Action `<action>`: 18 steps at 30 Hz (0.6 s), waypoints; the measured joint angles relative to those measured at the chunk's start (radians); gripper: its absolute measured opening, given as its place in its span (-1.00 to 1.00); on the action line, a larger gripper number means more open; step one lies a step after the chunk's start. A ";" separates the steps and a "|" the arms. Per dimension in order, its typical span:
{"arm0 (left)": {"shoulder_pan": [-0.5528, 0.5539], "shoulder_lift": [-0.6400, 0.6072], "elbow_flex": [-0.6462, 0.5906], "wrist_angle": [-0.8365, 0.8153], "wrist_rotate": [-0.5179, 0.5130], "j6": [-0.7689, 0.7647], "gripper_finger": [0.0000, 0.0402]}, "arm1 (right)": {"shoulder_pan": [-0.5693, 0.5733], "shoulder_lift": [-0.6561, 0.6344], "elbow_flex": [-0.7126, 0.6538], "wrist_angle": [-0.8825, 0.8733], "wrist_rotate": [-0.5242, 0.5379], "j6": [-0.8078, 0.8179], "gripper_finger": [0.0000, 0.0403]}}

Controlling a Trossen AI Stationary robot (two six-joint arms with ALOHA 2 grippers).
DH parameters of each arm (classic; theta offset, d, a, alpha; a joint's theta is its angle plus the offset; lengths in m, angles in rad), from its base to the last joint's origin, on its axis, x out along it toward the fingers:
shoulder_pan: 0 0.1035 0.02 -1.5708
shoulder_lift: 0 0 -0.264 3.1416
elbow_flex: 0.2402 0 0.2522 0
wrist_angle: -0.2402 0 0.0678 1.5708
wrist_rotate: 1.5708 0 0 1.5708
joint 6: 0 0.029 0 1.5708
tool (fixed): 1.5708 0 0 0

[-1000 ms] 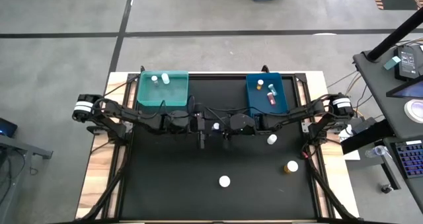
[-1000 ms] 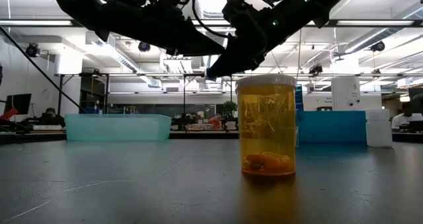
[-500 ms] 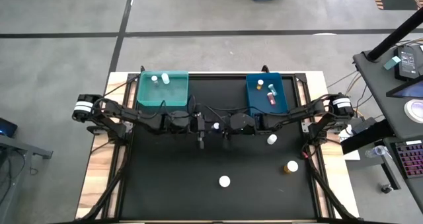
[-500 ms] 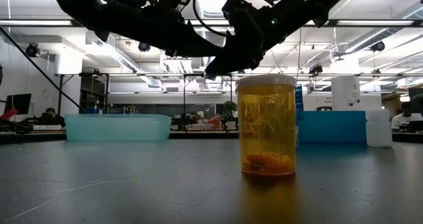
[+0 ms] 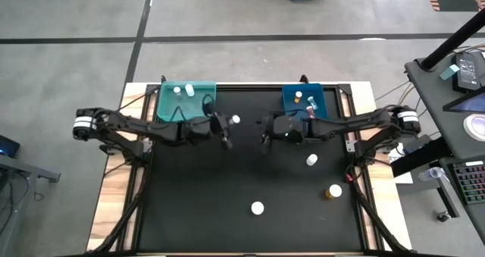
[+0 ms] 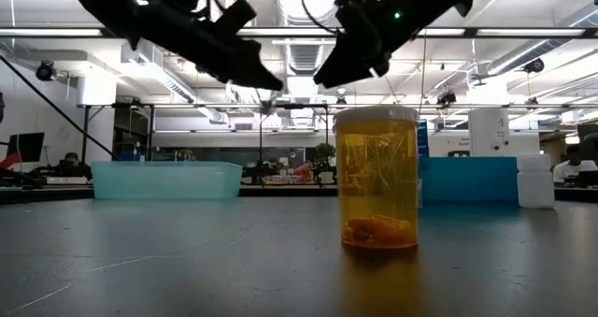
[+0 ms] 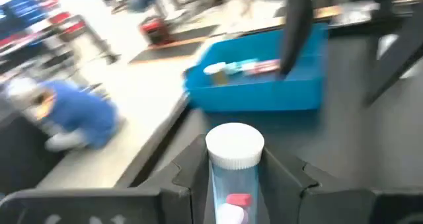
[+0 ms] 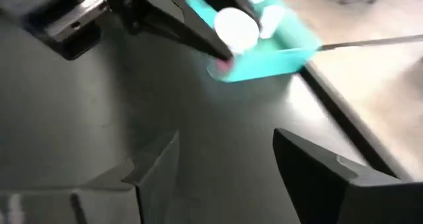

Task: Pick and place medicine bottles into bin by pill shape (circle, oval)
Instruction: Put the blue capsule bottle into the light blue bin

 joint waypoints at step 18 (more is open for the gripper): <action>0.396 -0.054 -0.219 0.165 -0.105 -0.293 -0.54 | -0.148 -0.063 -0.041 0.065 0.000 -0.123 0.12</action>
